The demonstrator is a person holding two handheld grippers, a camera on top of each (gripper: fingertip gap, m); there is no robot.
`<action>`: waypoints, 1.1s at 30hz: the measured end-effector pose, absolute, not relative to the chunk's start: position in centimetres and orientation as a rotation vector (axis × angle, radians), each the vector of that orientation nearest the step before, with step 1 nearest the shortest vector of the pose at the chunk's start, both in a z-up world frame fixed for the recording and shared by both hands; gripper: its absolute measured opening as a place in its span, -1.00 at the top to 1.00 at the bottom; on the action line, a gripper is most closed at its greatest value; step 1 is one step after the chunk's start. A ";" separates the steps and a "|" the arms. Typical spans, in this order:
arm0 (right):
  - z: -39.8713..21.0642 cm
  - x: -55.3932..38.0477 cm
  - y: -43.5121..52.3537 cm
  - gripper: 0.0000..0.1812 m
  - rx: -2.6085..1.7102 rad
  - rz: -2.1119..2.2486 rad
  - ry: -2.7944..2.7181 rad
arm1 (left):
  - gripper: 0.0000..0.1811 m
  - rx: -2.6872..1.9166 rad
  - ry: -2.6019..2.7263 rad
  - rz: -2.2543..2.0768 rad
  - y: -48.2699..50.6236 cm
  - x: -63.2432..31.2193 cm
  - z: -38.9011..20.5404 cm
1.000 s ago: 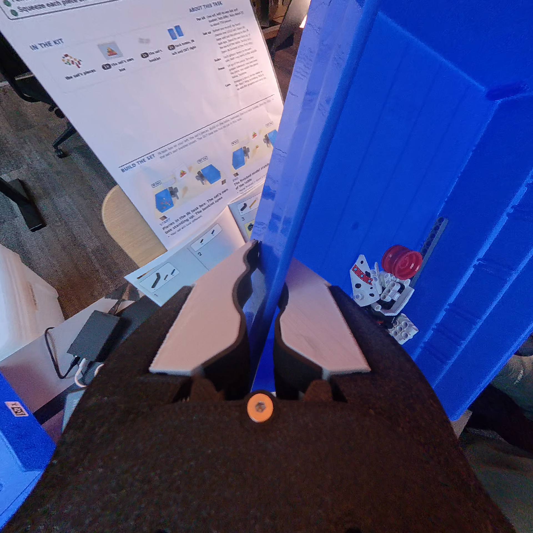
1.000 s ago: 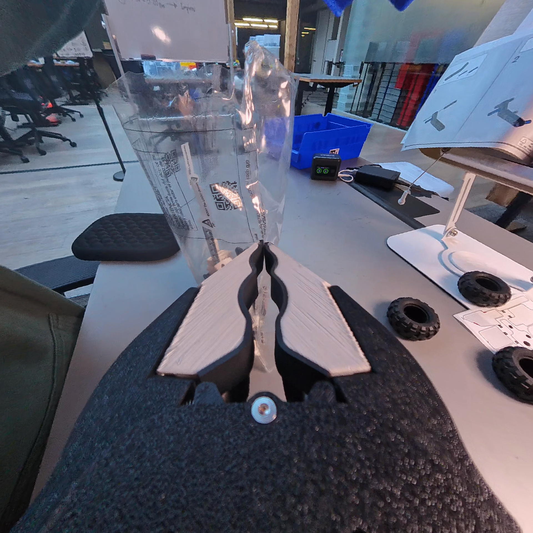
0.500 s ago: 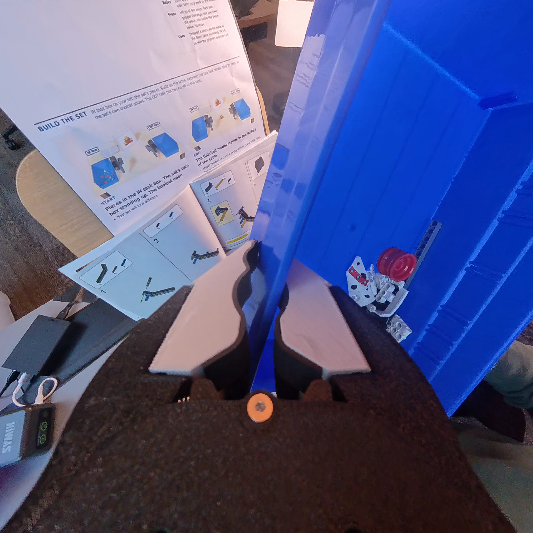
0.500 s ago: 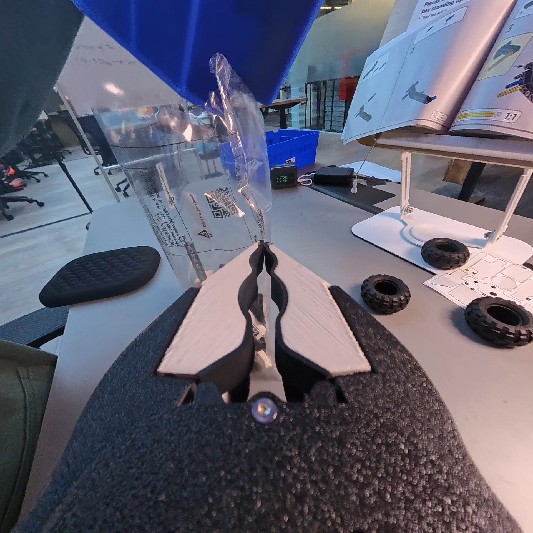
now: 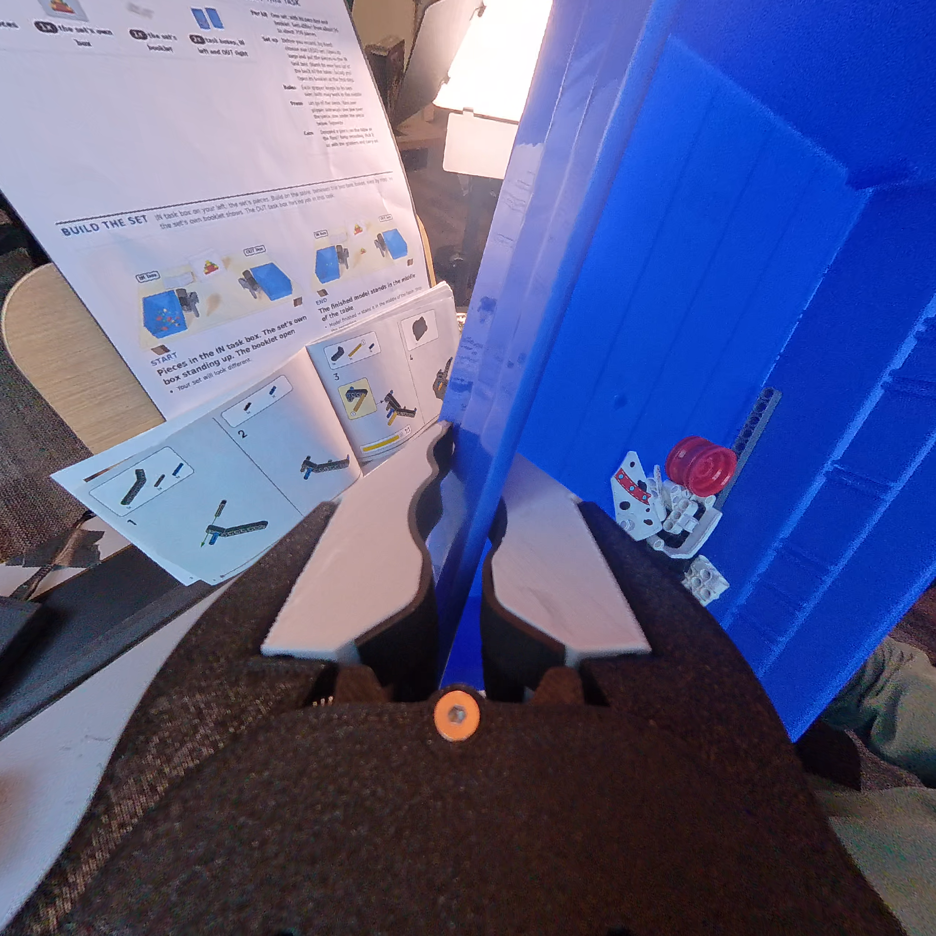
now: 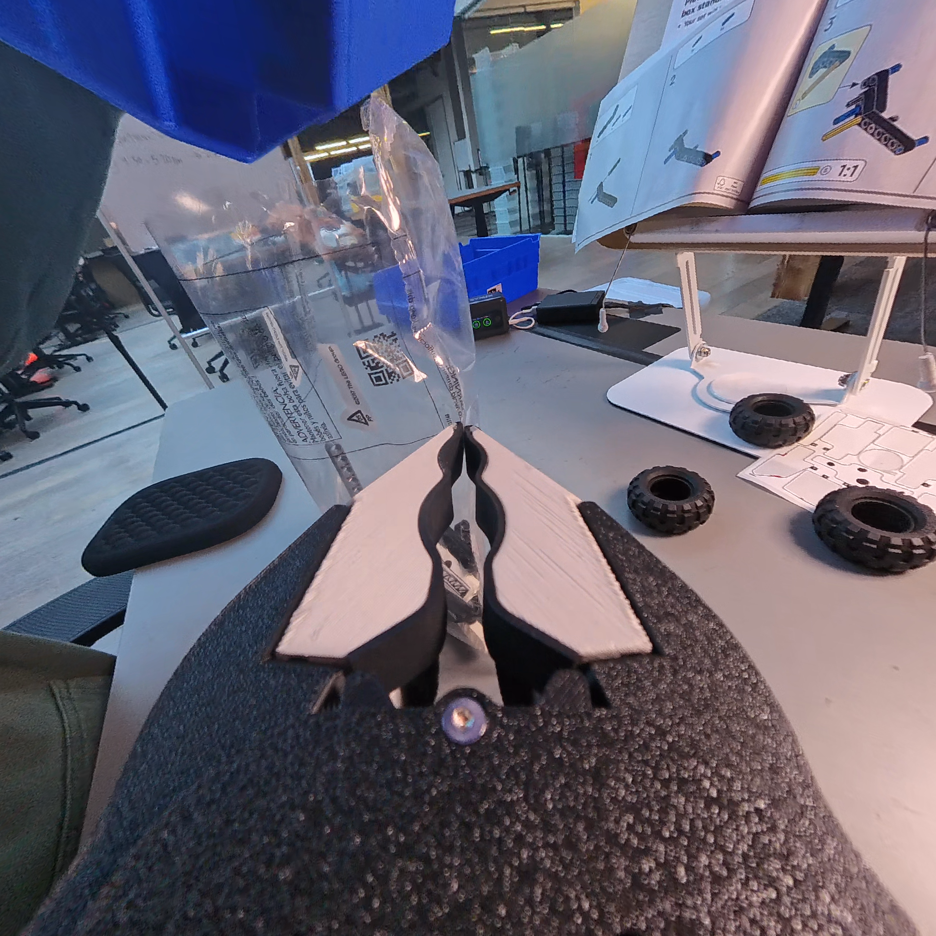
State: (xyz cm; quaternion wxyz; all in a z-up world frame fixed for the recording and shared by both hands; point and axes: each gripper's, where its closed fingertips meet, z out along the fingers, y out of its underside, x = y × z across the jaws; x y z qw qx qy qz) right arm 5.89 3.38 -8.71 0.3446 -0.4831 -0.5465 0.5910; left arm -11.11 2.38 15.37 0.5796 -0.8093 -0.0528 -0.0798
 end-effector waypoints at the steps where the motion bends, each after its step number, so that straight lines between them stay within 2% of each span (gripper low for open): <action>1: -8.7 5.9 3.5 1.00 -1.258 1.534 -1.415 | 0.97 -1.894 -0.126 -0.189 2.3 -11.2 15.3; 13: -8.8 6.3 3.2 1.00 -1.164 1.517 -1.439 | 0.97 -1.934 -0.151 -0.143 4.1 -11.1 12.1; 33: -7.9 7.5 1.1 1.00 -0.768 1.323 -1.501 | 0.97 -1.821 -0.147 0.088 4.6 -10.7 14.1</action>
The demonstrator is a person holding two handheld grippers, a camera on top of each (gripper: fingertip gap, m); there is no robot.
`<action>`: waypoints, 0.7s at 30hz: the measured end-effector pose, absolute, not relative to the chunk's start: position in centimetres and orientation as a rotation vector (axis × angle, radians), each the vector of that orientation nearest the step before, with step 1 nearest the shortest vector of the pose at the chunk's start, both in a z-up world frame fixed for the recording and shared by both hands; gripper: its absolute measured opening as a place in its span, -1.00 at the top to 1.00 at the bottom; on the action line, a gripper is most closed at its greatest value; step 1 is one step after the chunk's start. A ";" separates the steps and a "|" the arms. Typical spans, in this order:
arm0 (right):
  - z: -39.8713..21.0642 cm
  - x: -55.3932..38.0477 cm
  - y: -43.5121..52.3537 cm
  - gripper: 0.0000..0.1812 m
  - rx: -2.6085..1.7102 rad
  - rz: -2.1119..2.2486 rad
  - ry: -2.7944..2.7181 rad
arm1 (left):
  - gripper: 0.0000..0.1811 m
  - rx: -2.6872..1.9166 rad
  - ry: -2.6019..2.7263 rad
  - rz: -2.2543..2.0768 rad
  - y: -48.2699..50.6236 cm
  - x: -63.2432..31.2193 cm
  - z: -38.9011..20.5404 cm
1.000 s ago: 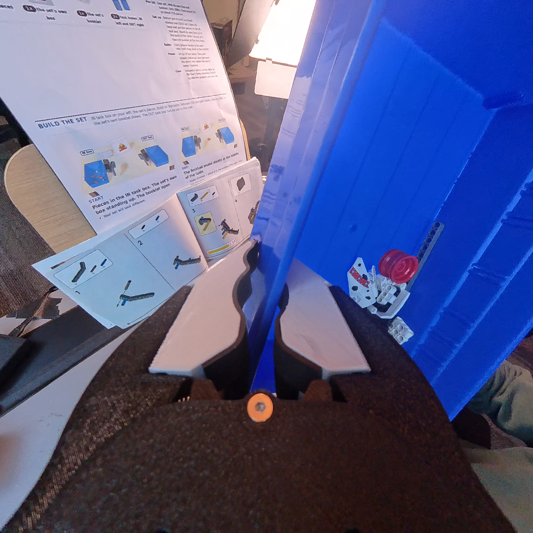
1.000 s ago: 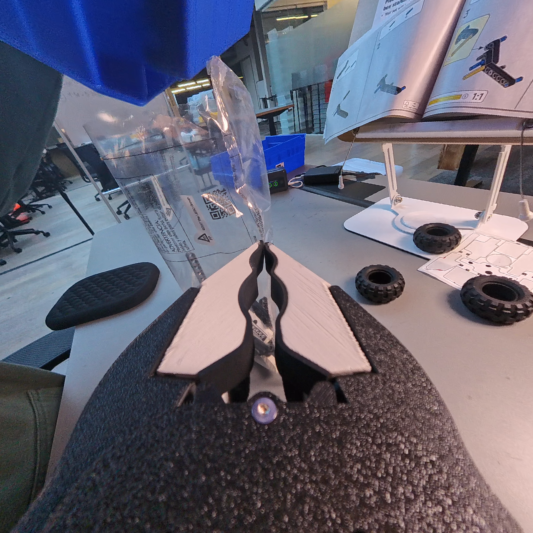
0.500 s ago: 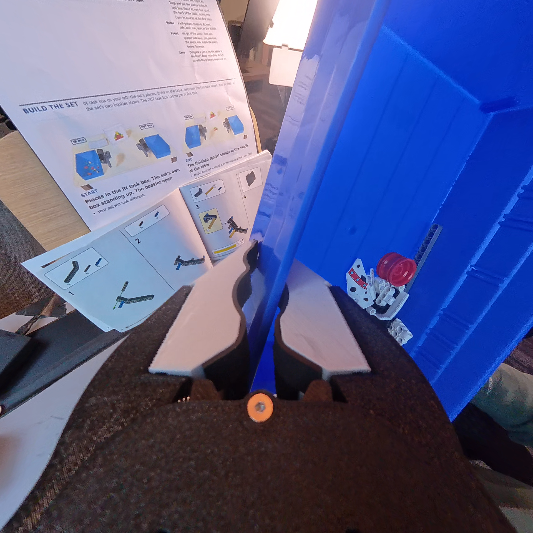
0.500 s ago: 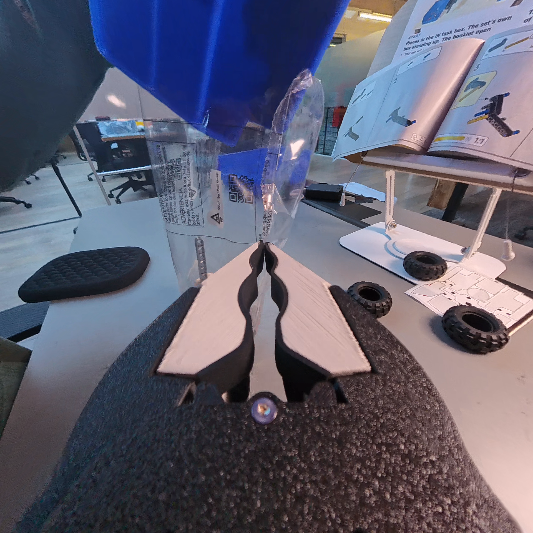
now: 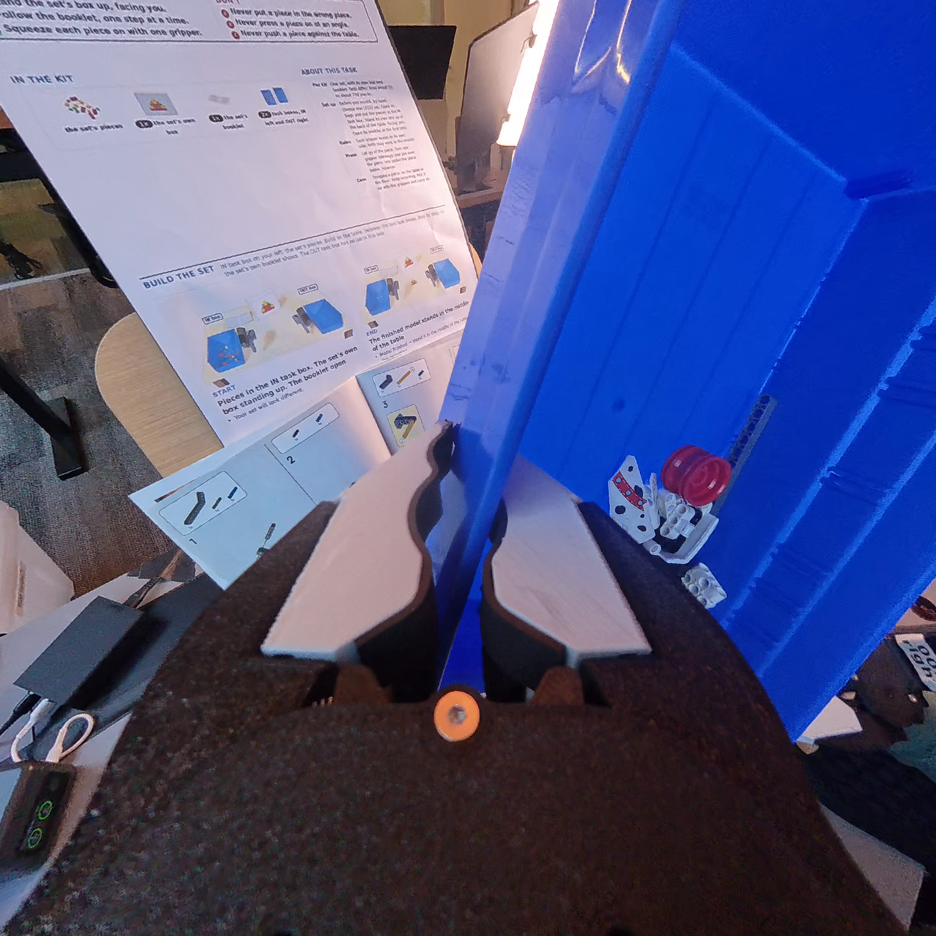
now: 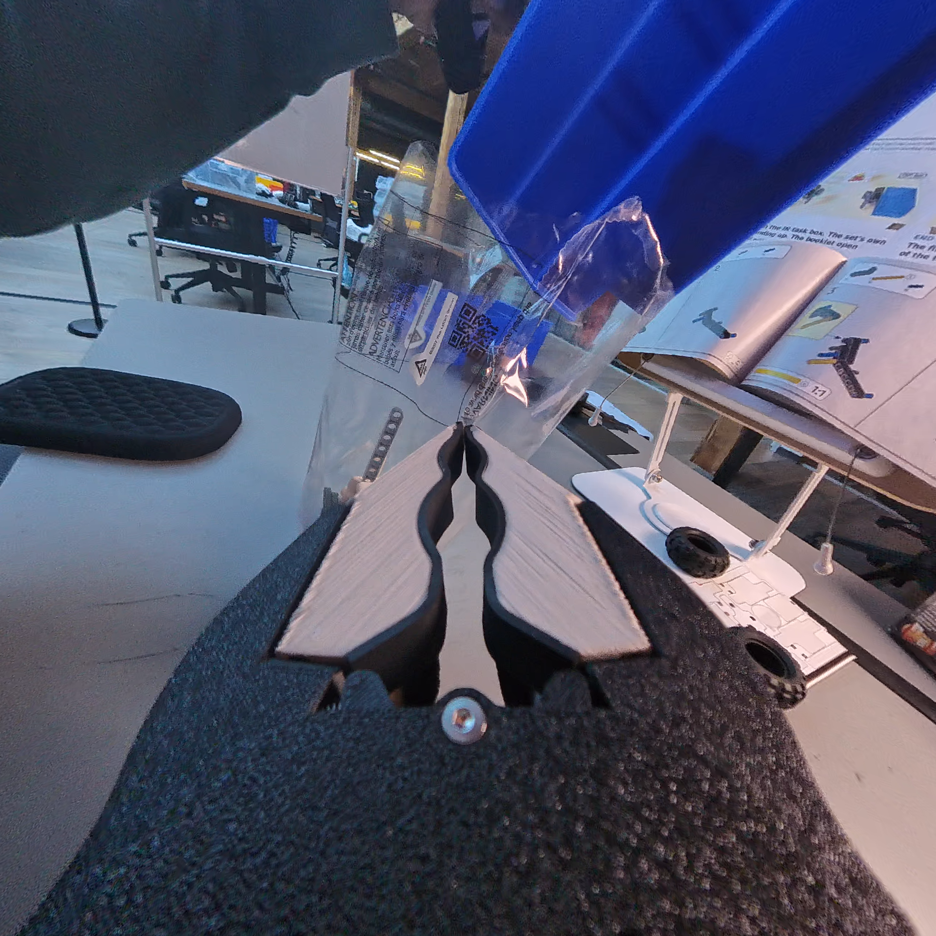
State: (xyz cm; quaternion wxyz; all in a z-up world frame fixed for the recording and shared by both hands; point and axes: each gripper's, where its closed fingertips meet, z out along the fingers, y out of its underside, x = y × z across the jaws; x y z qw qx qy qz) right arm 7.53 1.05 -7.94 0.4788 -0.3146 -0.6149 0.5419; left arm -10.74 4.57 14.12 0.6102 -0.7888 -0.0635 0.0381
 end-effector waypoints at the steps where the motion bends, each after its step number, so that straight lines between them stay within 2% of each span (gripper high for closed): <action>1: -8.0 7.6 1.0 1.00 -0.761 1.314 -1.501 | 0.96 -1.818 -0.146 0.095 4.6 -10.7 14.1; 21: -7.7 8.5 0.2 1.00 -0.618 1.293 -1.516 | 0.97 -1.689 -0.086 0.389 2.9 -9.3 15.2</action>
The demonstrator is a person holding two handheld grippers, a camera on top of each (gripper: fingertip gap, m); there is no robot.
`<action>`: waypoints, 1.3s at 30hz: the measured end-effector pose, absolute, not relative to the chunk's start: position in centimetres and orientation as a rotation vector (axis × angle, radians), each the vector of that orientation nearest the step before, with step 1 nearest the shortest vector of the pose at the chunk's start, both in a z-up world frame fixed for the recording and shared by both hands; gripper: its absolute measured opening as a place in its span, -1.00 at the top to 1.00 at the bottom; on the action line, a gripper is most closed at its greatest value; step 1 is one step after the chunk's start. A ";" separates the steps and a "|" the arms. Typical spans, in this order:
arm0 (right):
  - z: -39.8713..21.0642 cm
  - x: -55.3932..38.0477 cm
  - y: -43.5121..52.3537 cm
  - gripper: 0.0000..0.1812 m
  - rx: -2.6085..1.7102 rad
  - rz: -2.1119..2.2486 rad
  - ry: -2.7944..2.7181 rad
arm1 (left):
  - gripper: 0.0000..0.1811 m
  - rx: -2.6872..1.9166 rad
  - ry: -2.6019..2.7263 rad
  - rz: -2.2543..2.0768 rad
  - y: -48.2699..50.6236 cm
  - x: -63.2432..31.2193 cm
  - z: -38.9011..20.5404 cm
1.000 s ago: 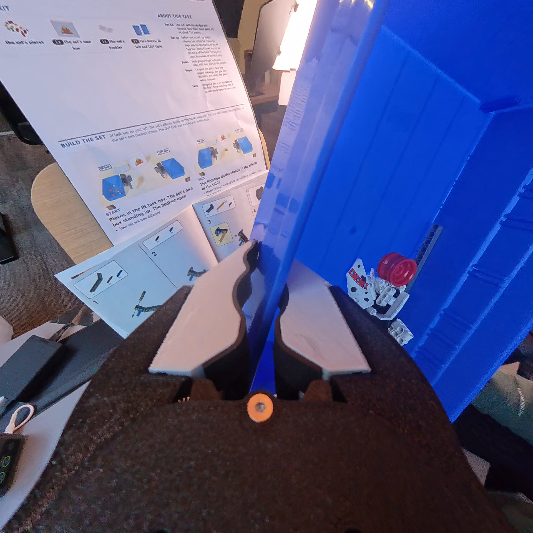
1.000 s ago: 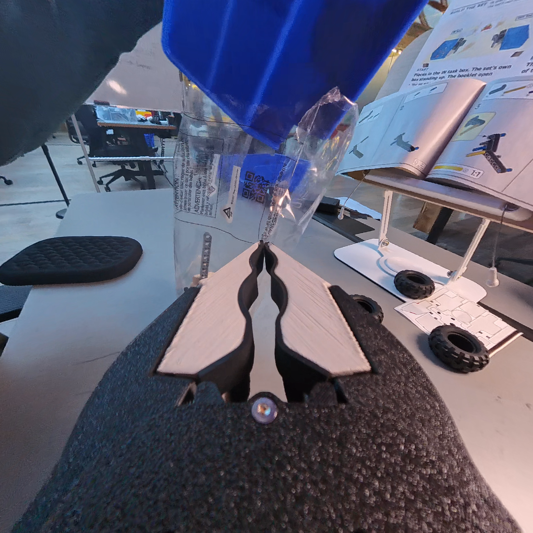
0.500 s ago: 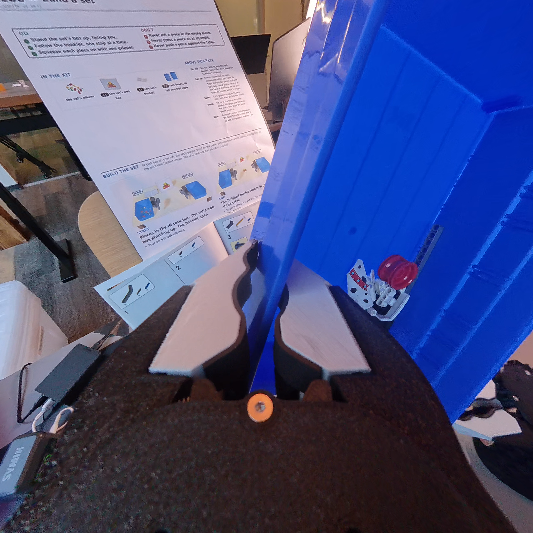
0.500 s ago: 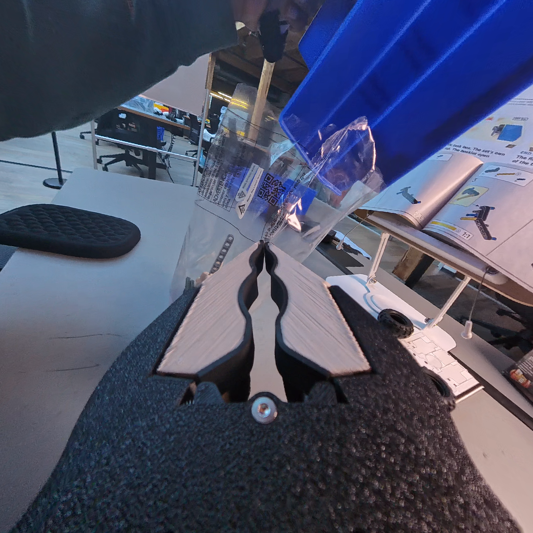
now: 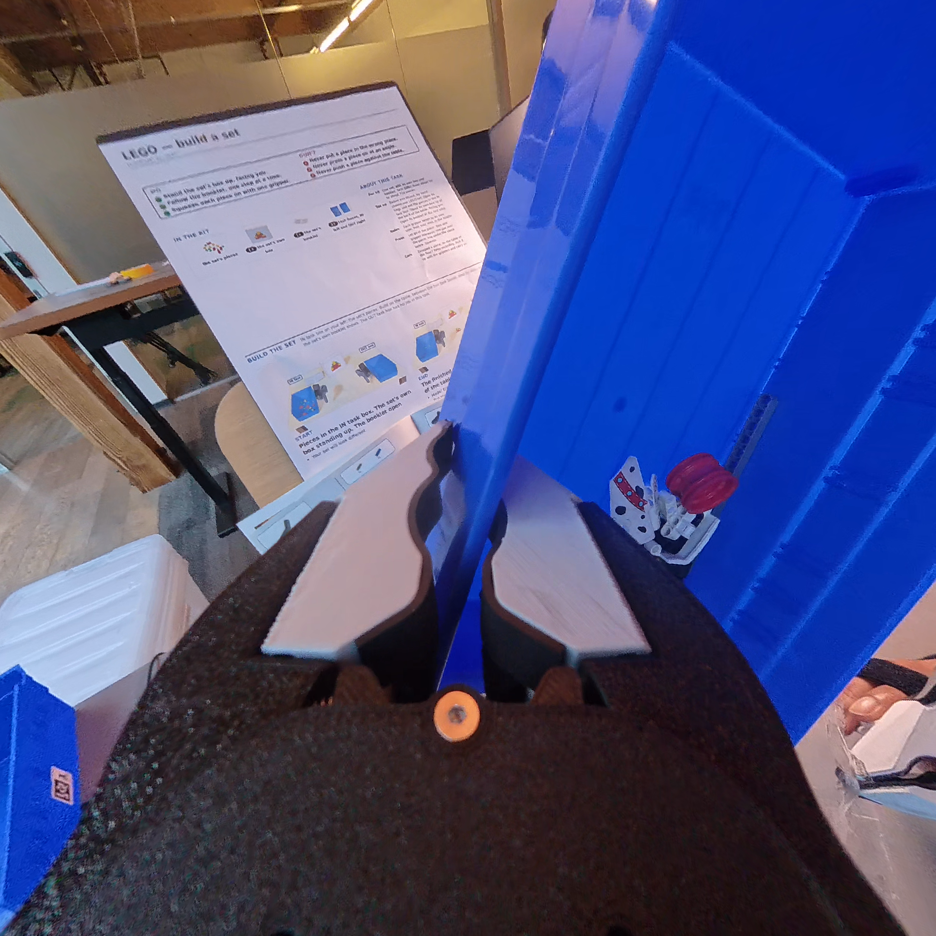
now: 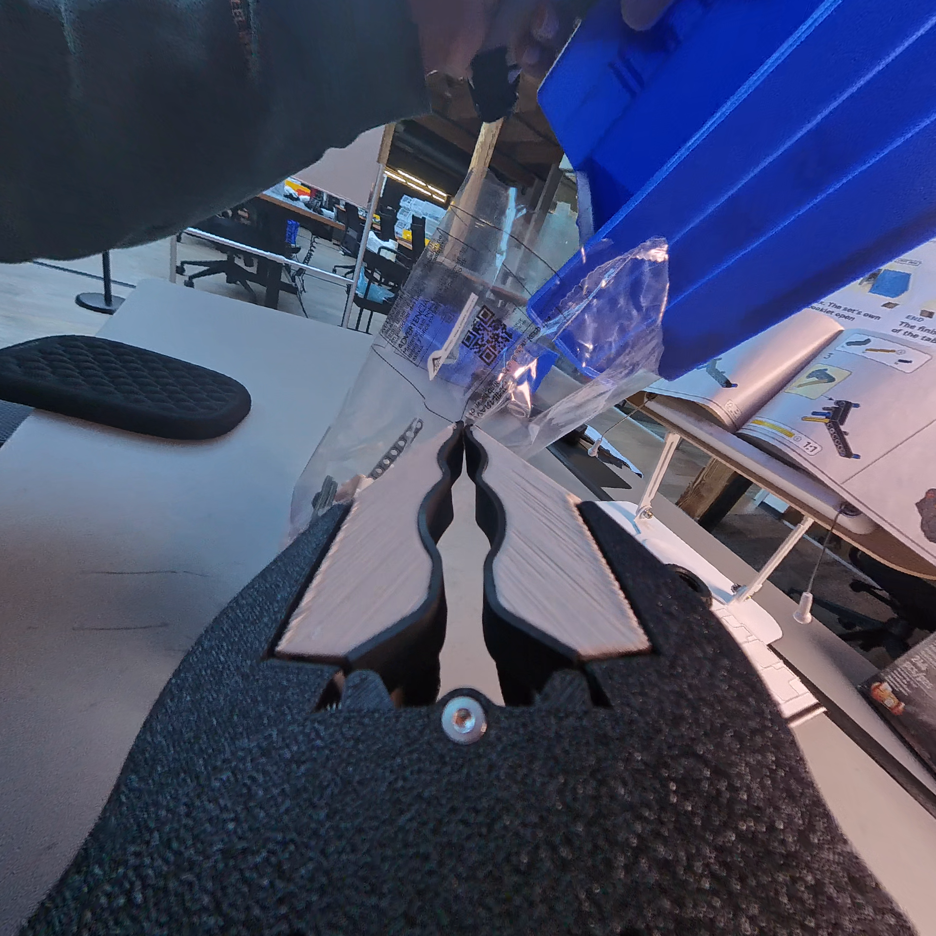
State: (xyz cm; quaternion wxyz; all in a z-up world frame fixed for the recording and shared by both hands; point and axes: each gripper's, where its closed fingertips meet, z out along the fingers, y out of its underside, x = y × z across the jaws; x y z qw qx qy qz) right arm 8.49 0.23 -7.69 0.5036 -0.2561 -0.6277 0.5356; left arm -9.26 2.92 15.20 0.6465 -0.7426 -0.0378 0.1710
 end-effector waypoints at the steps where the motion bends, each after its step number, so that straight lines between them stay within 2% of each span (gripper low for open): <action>1: -7.7 8.5 0.3 1.00 -0.618 1.290 -1.514 | 0.97 -1.676 -0.075 0.411 2.7 -8.9 15.4; 39: -8.8 8.2 0.5 1.00 -0.644 1.250 -1.548 | 0.97 -1.554 0.241 0.823 3.9 -1.0 16.8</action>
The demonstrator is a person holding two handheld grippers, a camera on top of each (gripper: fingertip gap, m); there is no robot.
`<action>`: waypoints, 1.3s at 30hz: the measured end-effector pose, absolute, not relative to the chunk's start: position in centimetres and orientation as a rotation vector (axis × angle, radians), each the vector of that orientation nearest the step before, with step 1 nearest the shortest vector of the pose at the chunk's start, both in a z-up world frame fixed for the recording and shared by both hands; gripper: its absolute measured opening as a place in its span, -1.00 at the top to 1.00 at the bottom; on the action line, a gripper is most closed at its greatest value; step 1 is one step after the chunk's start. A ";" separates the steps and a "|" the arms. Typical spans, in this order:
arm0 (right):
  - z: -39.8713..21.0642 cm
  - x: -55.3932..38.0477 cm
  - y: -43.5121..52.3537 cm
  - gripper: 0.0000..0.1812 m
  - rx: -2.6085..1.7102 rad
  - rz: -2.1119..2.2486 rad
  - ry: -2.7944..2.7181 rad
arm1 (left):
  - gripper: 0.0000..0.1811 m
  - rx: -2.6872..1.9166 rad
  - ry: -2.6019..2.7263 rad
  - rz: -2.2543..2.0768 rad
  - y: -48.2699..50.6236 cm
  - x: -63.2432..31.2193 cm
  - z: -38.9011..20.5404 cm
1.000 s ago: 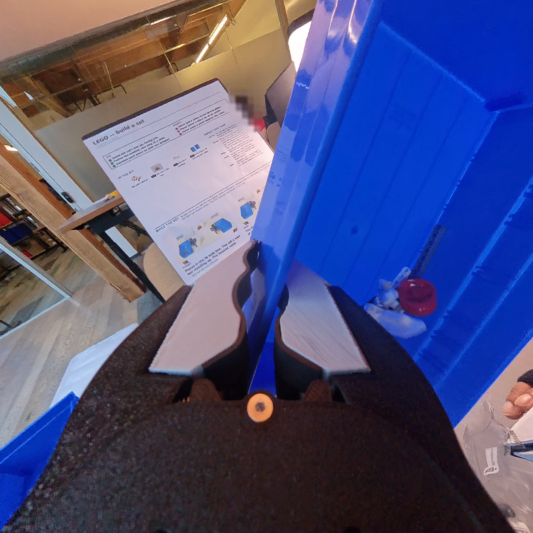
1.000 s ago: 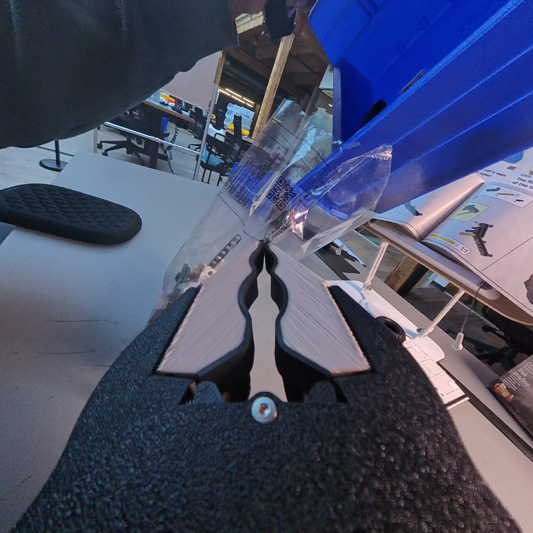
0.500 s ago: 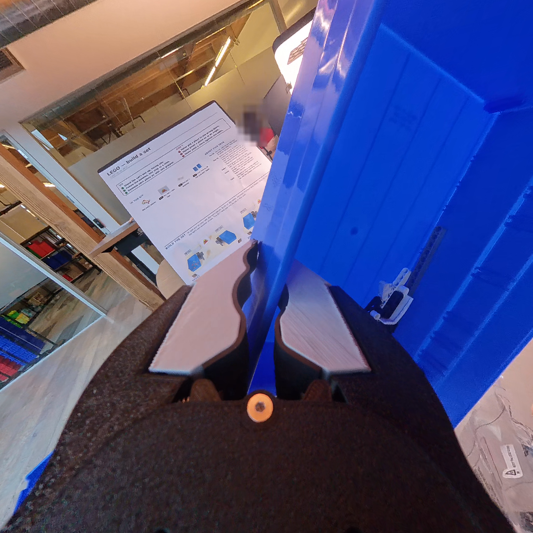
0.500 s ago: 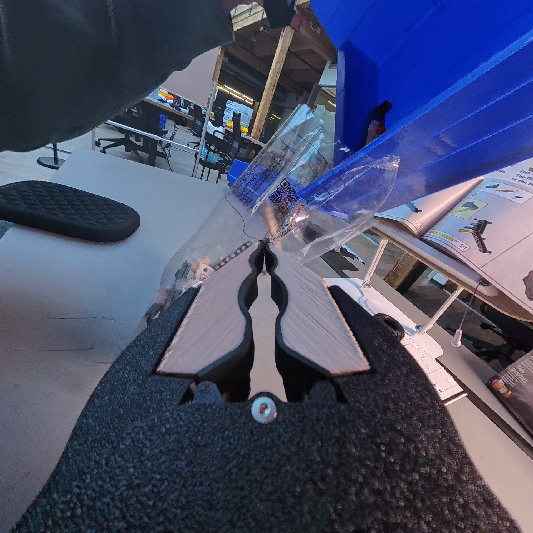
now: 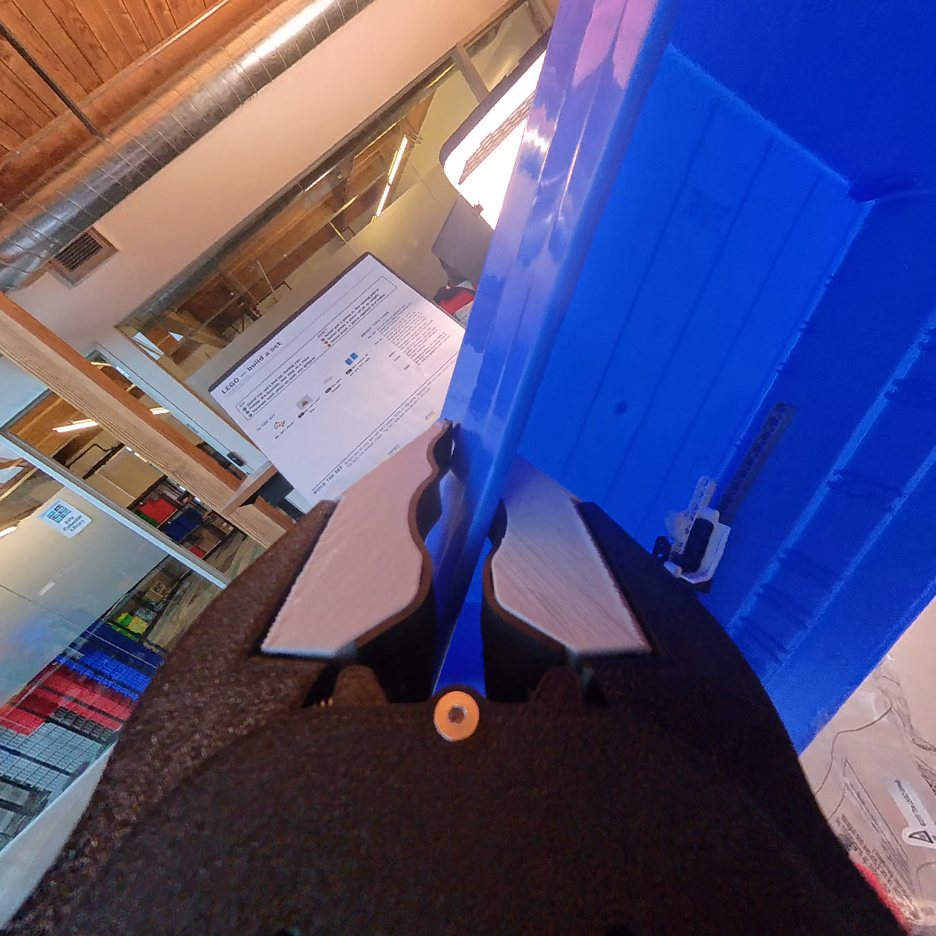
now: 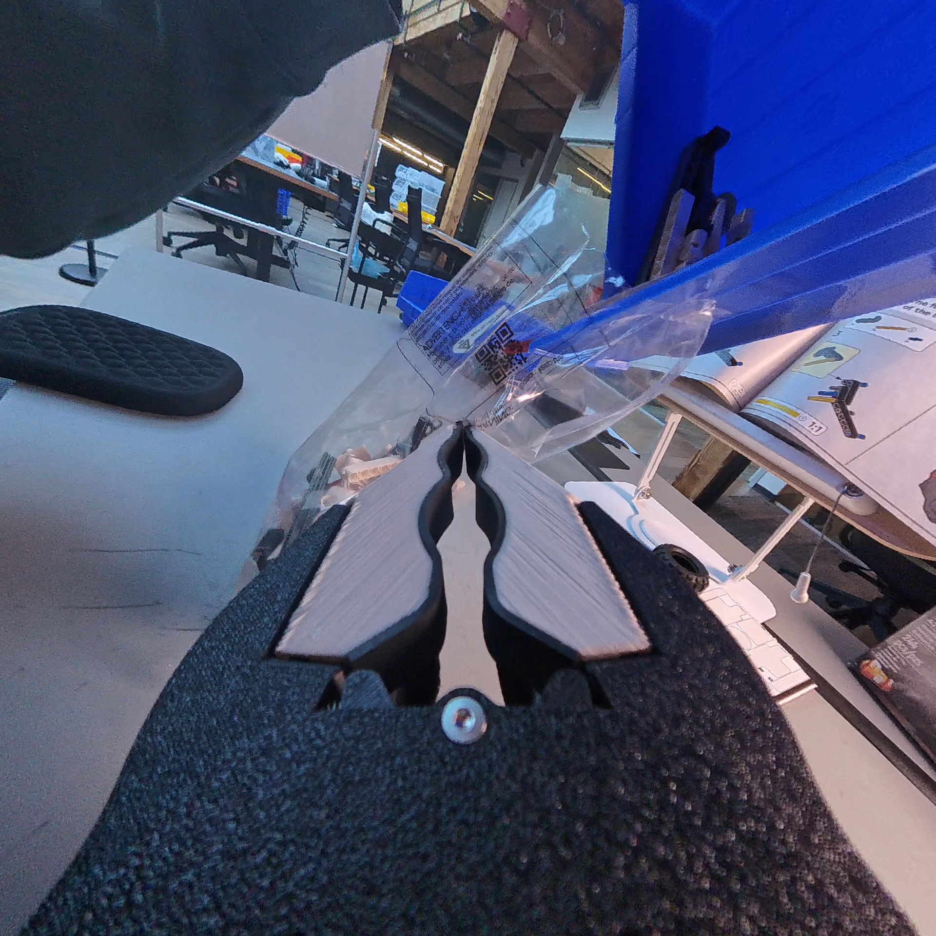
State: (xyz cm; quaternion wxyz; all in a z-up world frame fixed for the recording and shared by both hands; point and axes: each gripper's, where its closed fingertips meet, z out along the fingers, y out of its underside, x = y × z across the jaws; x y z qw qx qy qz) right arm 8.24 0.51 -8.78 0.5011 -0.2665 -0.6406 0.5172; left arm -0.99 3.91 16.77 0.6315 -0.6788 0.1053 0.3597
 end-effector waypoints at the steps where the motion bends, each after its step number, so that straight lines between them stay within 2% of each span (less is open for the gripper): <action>1: -8.8 8.2 0.5 1.00 -0.644 1.250 -1.549 | 0.97 -1.558 0.245 0.824 4.0 -1.0 16.8; 21: -8.9 8.3 0.7 1.00 -0.649 1.240 -1.556 | 0.97 -1.486 0.291 0.918 4.2 0.1 17.6; 39: -8.6 8.6 1.0 1.00 -0.642 1.240 -1.530 | 0.97 -1.250 0.187 0.853 -1.9 1.6 18.0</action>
